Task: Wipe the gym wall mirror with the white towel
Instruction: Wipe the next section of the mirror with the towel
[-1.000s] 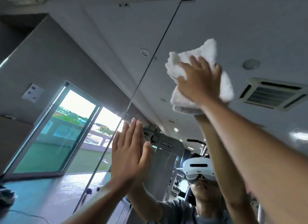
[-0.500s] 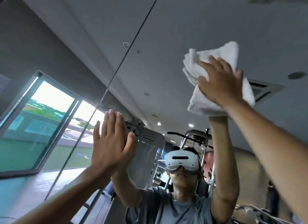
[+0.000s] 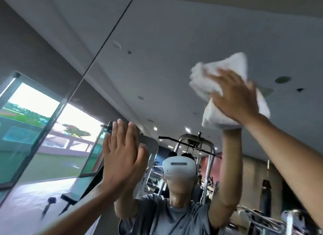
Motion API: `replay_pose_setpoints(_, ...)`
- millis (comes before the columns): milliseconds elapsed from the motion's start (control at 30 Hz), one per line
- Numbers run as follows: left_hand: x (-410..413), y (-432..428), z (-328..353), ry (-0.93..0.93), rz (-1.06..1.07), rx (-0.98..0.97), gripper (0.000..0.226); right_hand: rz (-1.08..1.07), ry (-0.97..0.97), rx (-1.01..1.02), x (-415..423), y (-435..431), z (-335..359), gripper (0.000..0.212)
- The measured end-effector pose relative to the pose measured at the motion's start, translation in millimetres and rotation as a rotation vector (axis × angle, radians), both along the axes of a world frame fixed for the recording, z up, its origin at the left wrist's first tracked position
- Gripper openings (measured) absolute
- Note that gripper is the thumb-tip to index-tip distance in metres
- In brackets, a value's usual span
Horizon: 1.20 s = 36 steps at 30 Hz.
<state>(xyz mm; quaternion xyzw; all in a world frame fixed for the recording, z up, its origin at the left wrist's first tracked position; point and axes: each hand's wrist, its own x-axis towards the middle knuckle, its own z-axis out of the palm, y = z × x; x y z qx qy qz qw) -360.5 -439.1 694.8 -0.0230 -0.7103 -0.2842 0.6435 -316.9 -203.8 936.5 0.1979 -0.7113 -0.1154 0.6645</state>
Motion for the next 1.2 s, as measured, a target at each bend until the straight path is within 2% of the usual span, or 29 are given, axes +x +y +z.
replay_pose_setpoints(67,3,15,4,0.021,-0.038,0.083,0.082,0.008,0.037,-0.301,-3,-5,-12,0.066)
replay_pose_setpoints(100,3,23,4,0.03,-0.045,0.11,0.081,-0.012,0.052,-0.31,-5,-11,-26,0.066)
replay_pose_setpoints(133,4,30,5,0.035,-0.046,0.124,0.079,-0.03,0.06,-0.22,-7,-16,-42,0.067)
replay_pose_setpoints(167,5,39,5,0.039,-0.046,0.131,0.077,-0.038,0.037,-0.046,-9,-16,-59,0.068)
replay_pose_setpoints(300,10,81,6,0.051,-0.059,0.089,0.072,-0.035,-0.062,0.826,-1,37,-84,0.062)
replay_pose_setpoints(333,11,91,7,0.057,-0.06,0.06,0.07,-0.05,-0.071,0.915,1,53,-75,0.061)
replay_pose_setpoints(367,12,102,8,0.068,-0.064,0.029,0.068,-0.07,-0.061,0.918,4,71,-64,0.062)
replay_pose_setpoints(433,17,122,11,0.072,-0.077,-0.01,0.066,-0.053,-0.02,0.679,10,103,-38,0.063)
replay_pose_setpoints(567,21,161,12,0.083,-0.084,-0.066,0.061,0.028,0.099,-0.293,17,132,-29,0.064)
replay_pose_setpoints(600,22,171,10,0.089,-0.072,-0.095,0.058,0.01,0.109,-0.407,16,128,-36,0.064)
replay_pose_setpoints(633,21,182,9,0.093,-0.068,-0.114,0.057,-0.01,0.099,-0.407,15,124,-46,0.065)
replay_pose_setpoints(667,22,192,8,0.102,-0.071,-0.128,0.056,-0.029,0.072,-0.305,14,122,-57,0.066)
replay_pose_setpoints(767,27,222,3,0.134,-0.09,-0.189,0.055,-0.087,-0.039,0.3,21,146,-75,0.068)
replay_pose_setpoints(833,30,240,0,0.142,-0.072,-0.232,0.056,-0.116,-0.021,0.661,28,181,-69,0.064)
replay_pose_setpoints(900,30,251,0,0.135,-0.05,-0.223,0.057,-0.142,0.019,0.806,30,215,-58,0.063)
replay_pose_setpoints(933,31,255,2,0.132,-0.042,-0.217,0.056,-0.154,0.041,0.782,31,231,-51,0.064)
replay_pose_setpoints(967,32,259,3,0.134,-0.03,-0.228,0.056,-0.148,0.057,0.673,33,242,-45,0.064)
replay_pose_setpoints(1100,38,276,5,0.169,0.031,-0.349,0.056,-0.096,0.147,-0.169,33,241,-54,0.063)
replay_pose_setpoints(1133,40,281,6,0.17,0.027,-0.349,0.056,-0.103,0.142,-0.283,32,234,-63,0.065)
replay_pose_setpoints(1167,42,288,7,0.171,0.022,-0.348,0.056,-0.112,0.128,-0.294,31,229,-75,0.067)
replay_pose_setpoints(1200,44,294,7,0.17,0.018,-0.358,0.056,-0.121,0.109,-0.195,32,229,-86,0.067)
